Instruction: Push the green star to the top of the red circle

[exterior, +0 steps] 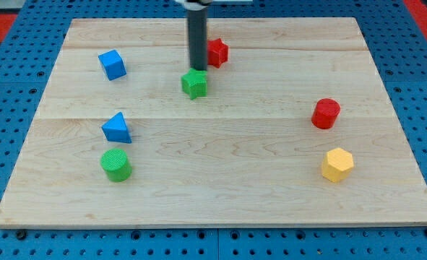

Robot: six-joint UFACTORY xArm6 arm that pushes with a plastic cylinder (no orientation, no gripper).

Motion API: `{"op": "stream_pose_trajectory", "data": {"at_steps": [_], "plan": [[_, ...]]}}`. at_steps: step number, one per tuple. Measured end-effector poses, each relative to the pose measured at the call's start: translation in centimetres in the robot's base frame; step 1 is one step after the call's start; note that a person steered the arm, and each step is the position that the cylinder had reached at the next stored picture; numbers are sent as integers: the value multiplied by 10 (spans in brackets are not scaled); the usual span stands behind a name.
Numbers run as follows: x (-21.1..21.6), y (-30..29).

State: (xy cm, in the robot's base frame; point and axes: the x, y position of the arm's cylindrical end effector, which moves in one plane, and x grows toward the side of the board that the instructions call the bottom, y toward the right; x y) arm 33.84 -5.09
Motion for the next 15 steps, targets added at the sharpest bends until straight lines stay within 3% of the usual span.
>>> {"op": "stream_pose_trajectory", "data": {"at_steps": [3, 4, 5, 7, 9, 12, 13, 14, 15], "plan": [[52, -32], [53, -4], [34, 64], [80, 66], [52, 114], [39, 69], [13, 114], [6, 111], [20, 124]]}}
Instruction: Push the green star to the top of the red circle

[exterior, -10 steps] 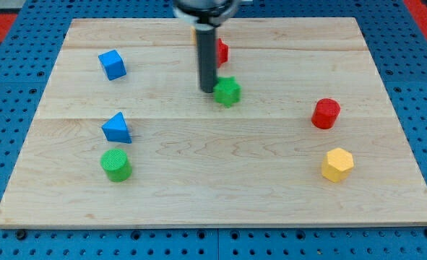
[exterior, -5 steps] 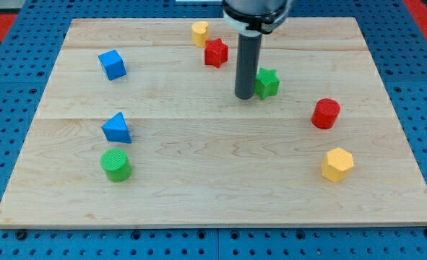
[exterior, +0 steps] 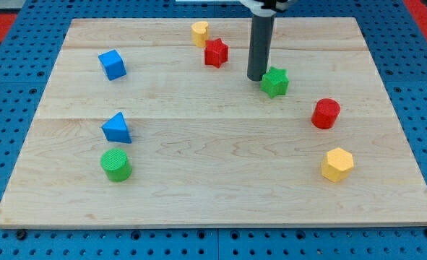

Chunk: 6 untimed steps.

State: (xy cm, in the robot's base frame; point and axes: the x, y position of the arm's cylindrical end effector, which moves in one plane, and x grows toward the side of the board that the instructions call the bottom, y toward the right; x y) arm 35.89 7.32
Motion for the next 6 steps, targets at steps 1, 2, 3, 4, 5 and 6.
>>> {"op": "stream_pose_trajectory", "data": {"at_steps": [1, 2, 3, 4, 5, 6], "plan": [[17, 27], [17, 50], [18, 51], [18, 82], [18, 83], [20, -11]]}}
